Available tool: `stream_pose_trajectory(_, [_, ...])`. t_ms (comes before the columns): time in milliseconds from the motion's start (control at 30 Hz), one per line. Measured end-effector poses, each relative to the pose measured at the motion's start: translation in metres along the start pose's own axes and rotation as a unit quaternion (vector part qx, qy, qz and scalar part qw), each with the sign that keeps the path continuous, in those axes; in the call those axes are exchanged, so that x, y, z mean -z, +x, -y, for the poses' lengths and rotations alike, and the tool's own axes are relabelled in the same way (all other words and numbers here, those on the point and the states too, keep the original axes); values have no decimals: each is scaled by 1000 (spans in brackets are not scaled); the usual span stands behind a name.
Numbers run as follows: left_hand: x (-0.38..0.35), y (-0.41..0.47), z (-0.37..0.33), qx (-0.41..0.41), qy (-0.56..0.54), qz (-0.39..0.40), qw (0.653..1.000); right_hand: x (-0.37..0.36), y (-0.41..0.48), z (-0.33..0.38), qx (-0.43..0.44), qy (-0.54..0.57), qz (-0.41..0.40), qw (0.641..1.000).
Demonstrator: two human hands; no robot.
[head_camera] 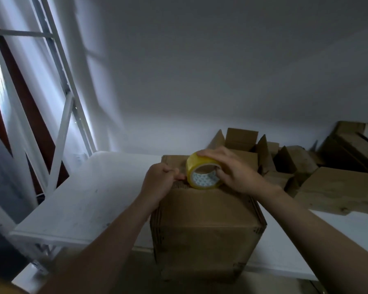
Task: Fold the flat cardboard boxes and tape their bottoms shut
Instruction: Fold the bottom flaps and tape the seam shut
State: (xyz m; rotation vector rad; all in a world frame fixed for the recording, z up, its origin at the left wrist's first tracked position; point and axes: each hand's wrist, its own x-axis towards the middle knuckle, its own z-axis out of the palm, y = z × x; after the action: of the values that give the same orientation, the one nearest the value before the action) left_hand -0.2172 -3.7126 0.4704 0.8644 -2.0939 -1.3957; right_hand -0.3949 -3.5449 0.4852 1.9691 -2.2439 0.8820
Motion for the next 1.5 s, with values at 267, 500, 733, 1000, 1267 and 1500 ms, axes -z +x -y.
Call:
stream_pose_trajectory(267, [49, -4, 4, 23, -70, -51, 996, 11, 20, 25, 7, -53, 31, 998])
stream_pose_trajectory(500, [72, 1, 15, 95, -83, -41, 991, -13, 14, 38, -42, -12, -24, 999])
stream_pose_trajectory(733, [97, 6, 44, 118, -111, -38, 986, 0, 22, 54, -43, -184, 23, 982])
stream_pose_trajectory(1000, [91, 11, 93, 155, -179, 0, 972, -27, 28, 79, -100, -179, -25, 978])
stream_pose_trajectory(1267, [78, 15, 121, 195, -232, 42, 952, -45, 37, 104, -133, -217, -48, 966])
stream_pose_trajectory(1500, [45, 14, 139, 223, -286, 45, 931, -51, 36, 109, -156, -217, -57, 962])
